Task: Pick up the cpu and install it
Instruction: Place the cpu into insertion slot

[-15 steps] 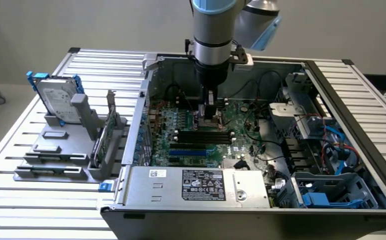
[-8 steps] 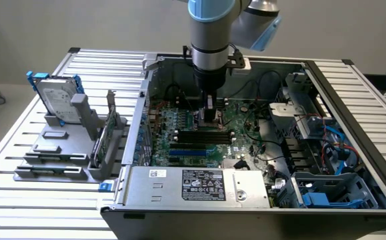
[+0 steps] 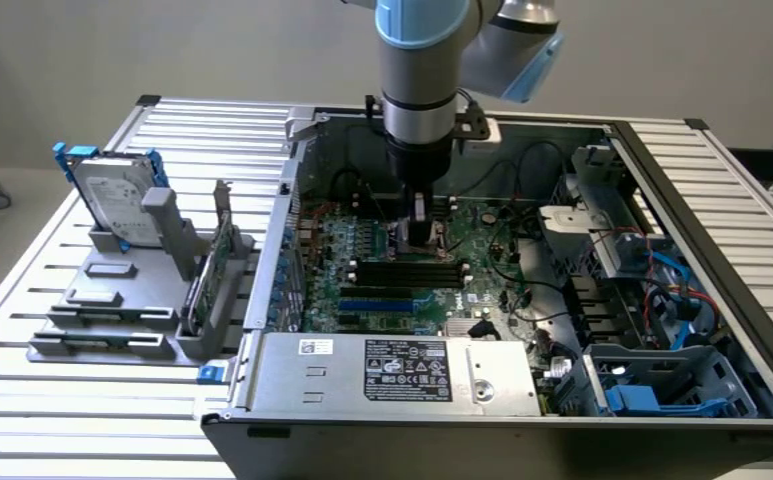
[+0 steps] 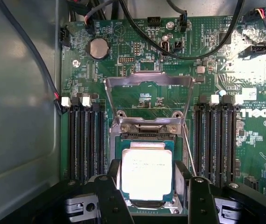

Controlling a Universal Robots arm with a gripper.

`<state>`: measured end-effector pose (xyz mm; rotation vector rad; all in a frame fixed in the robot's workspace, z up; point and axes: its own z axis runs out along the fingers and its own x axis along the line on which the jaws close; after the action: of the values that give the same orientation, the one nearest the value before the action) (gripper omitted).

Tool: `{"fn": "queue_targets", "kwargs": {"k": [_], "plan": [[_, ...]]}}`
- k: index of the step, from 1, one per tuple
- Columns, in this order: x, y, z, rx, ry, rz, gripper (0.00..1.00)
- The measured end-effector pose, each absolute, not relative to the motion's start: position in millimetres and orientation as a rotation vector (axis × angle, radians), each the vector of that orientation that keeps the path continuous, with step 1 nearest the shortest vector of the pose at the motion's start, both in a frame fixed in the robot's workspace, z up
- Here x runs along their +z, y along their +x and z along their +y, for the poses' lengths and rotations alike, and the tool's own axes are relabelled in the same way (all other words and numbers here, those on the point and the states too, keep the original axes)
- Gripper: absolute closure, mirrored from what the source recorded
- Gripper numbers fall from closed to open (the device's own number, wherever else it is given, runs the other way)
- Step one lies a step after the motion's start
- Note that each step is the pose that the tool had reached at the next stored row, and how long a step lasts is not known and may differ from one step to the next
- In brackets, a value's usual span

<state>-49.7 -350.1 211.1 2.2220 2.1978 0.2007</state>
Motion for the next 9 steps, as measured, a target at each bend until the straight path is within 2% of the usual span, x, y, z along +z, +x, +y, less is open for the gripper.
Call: {"fn": "queue_targets", "kwargs": {"k": [9], "plan": [[204.7,-50.5,-351.0,0.201,2.221,2.198,0.45]]}}
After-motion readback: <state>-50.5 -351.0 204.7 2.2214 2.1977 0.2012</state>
